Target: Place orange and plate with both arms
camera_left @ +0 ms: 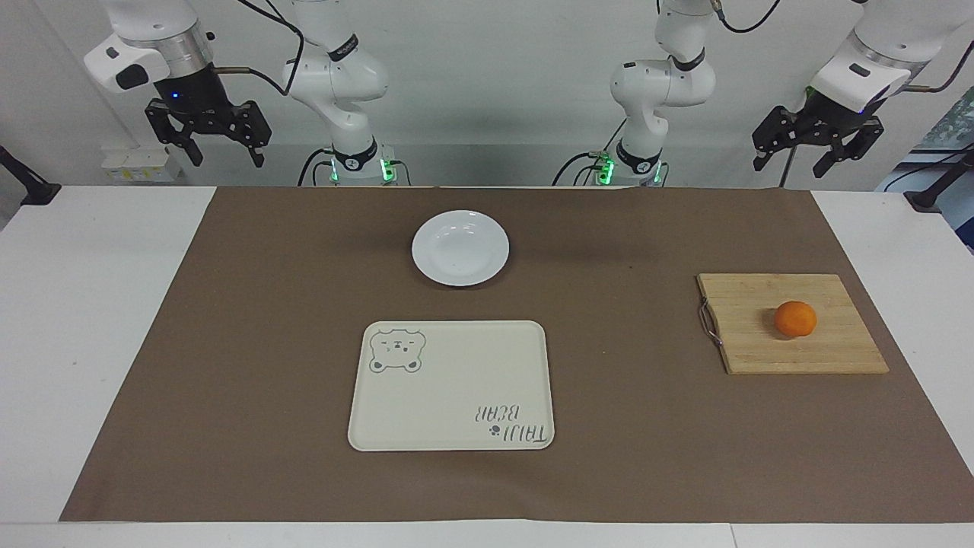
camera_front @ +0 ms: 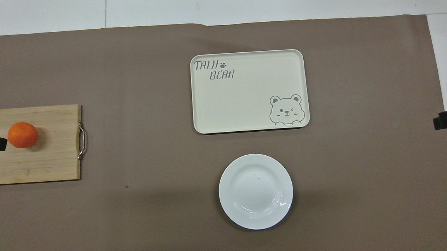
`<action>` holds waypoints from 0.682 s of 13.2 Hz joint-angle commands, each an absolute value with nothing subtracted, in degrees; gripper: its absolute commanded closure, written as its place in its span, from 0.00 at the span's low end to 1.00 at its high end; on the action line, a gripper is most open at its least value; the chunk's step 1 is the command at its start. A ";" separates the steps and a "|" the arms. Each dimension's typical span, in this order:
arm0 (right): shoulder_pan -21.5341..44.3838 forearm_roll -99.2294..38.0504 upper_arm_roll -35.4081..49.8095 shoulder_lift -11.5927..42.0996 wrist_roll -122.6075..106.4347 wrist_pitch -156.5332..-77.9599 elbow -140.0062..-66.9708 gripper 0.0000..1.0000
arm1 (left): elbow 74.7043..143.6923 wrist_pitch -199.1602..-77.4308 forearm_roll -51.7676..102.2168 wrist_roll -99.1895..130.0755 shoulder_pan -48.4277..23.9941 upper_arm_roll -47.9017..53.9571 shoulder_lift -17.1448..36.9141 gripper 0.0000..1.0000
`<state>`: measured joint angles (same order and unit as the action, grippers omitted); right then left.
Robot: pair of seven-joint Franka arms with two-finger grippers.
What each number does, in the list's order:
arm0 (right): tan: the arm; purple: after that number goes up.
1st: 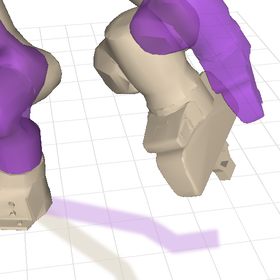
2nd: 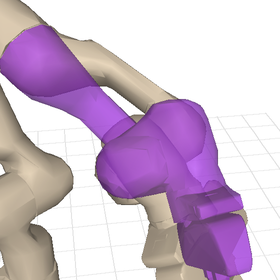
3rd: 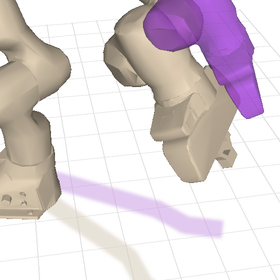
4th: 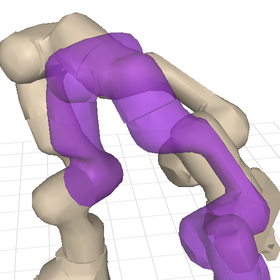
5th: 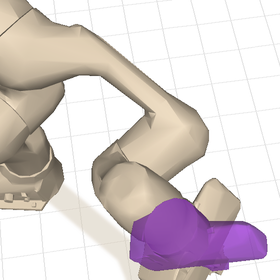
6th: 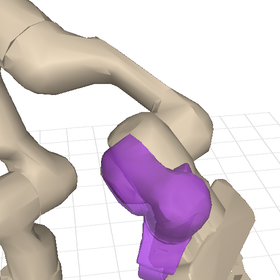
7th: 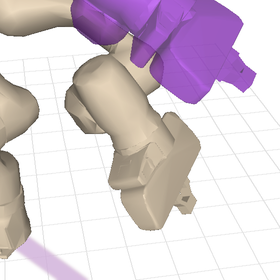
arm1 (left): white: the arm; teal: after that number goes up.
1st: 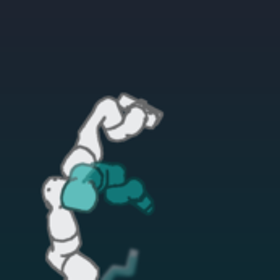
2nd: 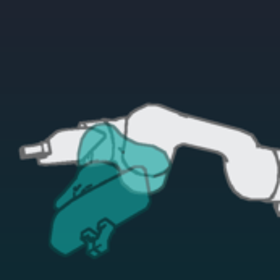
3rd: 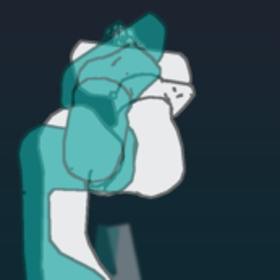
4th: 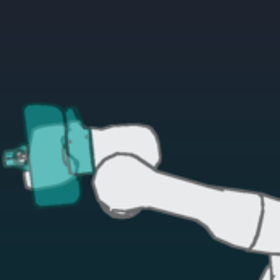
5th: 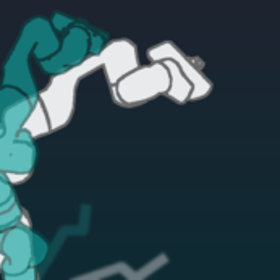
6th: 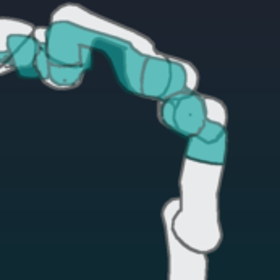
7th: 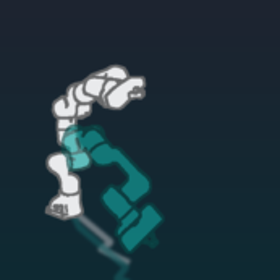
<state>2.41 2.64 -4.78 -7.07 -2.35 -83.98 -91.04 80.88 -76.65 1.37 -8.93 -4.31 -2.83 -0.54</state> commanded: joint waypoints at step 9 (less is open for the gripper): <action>1.93 2.81 -4.31 -8.61 -3.43 -85.34 -93.25 0.00 | 82.88 -78.66 1.67 -8.61 -3.60 -2.29 -2.02 0.00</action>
<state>2.41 2.64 -4.78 -7.11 -2.35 -84.05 -91.38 80.89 -77.08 1.38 -8.91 -4.16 -2.50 -0.55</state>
